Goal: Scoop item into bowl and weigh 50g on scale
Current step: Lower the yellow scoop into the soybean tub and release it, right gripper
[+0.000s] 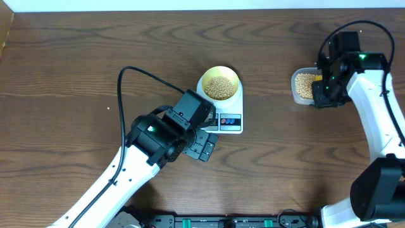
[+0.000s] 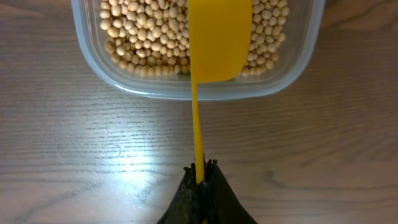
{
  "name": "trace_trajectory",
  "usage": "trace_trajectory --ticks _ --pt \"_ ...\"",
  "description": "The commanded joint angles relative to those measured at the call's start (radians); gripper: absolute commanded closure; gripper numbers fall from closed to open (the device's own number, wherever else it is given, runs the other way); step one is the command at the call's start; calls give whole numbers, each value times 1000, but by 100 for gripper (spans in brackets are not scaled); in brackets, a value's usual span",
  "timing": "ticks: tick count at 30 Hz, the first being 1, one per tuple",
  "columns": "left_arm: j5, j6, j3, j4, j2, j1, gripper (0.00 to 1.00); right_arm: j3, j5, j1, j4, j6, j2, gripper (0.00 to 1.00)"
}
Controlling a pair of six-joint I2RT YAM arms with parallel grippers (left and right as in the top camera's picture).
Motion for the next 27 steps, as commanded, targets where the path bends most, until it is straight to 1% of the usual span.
trace_trajectory --ticks 1,6,9,10,11,12,14,15,21,26,27 --pt "-12 5 24 0 -4 -2 6 -37 29 10 31 12 -16 99" --pt "-13 5 24 0 -4 -2 6 -92 24 11 101 12 -16 99" --pt "-13 5 24 0 -4 -2 6 -107 21 11 112 12 -16 98" --pt "-13 5 24 0 -4 -2 6 -107 21 12 113 11 -16 95" --pt "-12 5 24 0 -4 -2 6 -107 21 12 113 11 -16 90" --pt "-13 5 24 0 -4 -2 6 -107 21 13 113 11 -16 80" --pt "-12 5 24 0 -4 -2 6 -107 19 14 112 10 -16 64" --pt "-13 5 24 0 -4 -2 6 -107 14 14 113 3 -16 60" --pt "-13 5 24 0 -4 -2 6 -99 -3 14 111 -27 -33 46" --pt "-13 5 24 0 -4 -2 6 -74 -76 14 113 -42 -134 36" --pt "-13 5 24 0 -4 -2 6 -70 -100 13 113 -48 -160 31"
